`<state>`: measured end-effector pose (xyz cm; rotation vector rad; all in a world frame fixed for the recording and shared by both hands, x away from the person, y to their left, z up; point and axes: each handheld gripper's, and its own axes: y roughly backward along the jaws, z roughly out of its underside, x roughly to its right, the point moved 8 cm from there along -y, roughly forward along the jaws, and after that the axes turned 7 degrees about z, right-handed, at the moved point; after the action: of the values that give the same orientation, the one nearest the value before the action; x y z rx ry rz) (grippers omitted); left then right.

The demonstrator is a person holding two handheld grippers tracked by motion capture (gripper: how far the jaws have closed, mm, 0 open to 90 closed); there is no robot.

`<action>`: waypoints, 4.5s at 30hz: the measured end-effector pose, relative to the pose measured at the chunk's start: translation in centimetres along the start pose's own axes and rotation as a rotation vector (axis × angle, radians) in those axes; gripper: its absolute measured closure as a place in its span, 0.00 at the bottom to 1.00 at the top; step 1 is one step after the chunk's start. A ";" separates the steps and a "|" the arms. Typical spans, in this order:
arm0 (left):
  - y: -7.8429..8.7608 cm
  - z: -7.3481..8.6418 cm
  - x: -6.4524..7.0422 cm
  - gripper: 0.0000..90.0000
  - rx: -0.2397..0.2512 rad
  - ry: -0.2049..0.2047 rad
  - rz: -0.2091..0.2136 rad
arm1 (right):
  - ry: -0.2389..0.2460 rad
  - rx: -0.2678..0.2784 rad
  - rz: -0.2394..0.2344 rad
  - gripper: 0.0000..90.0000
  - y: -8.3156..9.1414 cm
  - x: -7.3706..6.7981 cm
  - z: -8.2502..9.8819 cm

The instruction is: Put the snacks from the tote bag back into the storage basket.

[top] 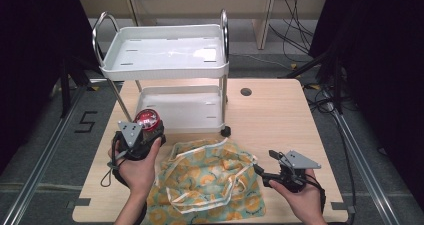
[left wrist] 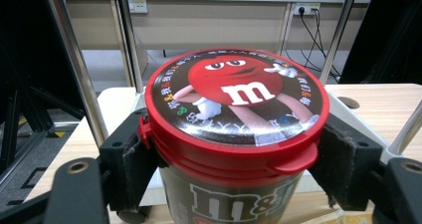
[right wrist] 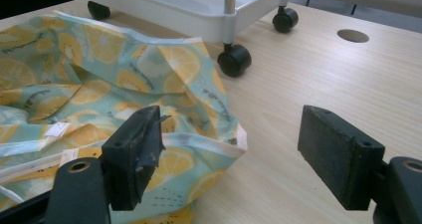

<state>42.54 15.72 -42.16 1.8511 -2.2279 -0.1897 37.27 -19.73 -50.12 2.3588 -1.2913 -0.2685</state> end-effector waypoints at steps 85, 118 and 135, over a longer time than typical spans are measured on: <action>-4.0 0.7 -1.8 0.28 -0.002 0.005 -0.060 | -0.013 0.006 0.004 0.30 0.0 0.3 -0.1; -5.6 0.9 -2.4 0.28 -0.007 -0.030 -0.076 | -0.003 0.011 0.015 0.30 0.0 0.5 -0.1; -6.2 0.5 -3.1 0.28 -0.004 -0.012 -0.086 | -0.015 0.007 0.007 0.30 0.0 0.3 -0.1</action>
<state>48.81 17.58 -44.47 1.9498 -2.1557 -0.2203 37.50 -19.99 -50.00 2.3620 -1.3088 -0.2812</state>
